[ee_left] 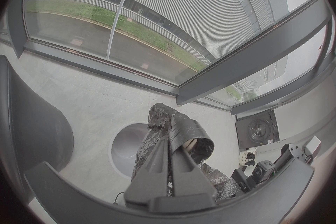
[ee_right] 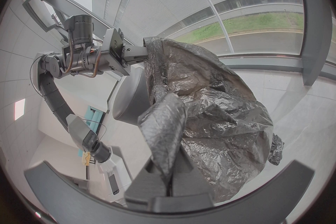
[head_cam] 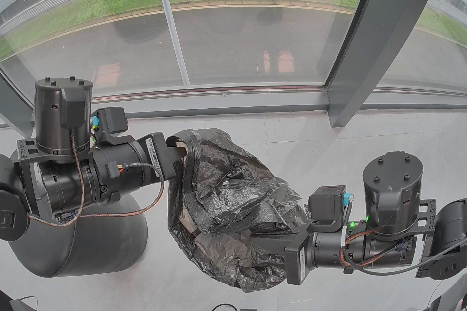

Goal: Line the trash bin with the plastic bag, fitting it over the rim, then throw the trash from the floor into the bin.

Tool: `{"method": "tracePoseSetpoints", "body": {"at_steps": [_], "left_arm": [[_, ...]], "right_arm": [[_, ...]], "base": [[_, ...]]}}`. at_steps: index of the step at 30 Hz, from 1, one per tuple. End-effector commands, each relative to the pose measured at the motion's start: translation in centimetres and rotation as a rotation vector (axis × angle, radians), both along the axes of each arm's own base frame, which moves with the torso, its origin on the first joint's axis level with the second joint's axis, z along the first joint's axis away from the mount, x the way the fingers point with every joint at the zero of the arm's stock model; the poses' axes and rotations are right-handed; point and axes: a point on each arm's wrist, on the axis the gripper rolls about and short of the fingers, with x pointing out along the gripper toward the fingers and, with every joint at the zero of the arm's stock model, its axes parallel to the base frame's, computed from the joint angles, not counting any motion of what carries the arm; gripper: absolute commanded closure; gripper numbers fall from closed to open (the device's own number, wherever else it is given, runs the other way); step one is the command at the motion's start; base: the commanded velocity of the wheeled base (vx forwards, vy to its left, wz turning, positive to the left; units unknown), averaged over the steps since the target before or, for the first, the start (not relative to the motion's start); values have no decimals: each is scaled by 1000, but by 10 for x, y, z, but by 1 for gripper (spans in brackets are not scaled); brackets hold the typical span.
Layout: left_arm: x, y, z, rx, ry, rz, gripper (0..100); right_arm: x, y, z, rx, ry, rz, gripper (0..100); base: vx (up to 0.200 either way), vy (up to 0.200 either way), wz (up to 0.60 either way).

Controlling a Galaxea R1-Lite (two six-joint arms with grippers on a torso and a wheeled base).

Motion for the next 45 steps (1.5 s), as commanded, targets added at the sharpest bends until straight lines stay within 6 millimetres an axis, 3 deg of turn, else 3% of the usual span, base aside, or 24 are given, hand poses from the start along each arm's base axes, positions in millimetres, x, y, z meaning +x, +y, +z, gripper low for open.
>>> {"method": "tracePoseSetpoints", "body": {"at_steps": [1, 11, 24, 30, 39, 45], "left_arm": [[-4, 3, 3, 0, 0, 1, 100], [-9, 8, -1, 10, 13, 5, 100], [-5, 6, -11, 32, 43, 6, 100], [-4, 11, -9, 26, 36, 23, 100], [-17, 24, 5, 6, 9, 37, 100], [-21, 28, 1, 18, 25, 40, 100]], "right_arm": [[1, 3, -3, 4, 22, 27, 100], [9, 13, -13, -14, 36, 25, 100], [36, 26, -30, 17, 38, 19, 100], [32, 30, -30, 22, 40, 39, 100], [8, 45, -24, 41, 44, 122, 100], [2, 57, -24, 58, 71, 144, 100]], "base": [[0, 0, 0], [0, 0, 0], [0, 0, 0], [0, 0, 0], [0, 0, 0], [0, 0, 0]]}}
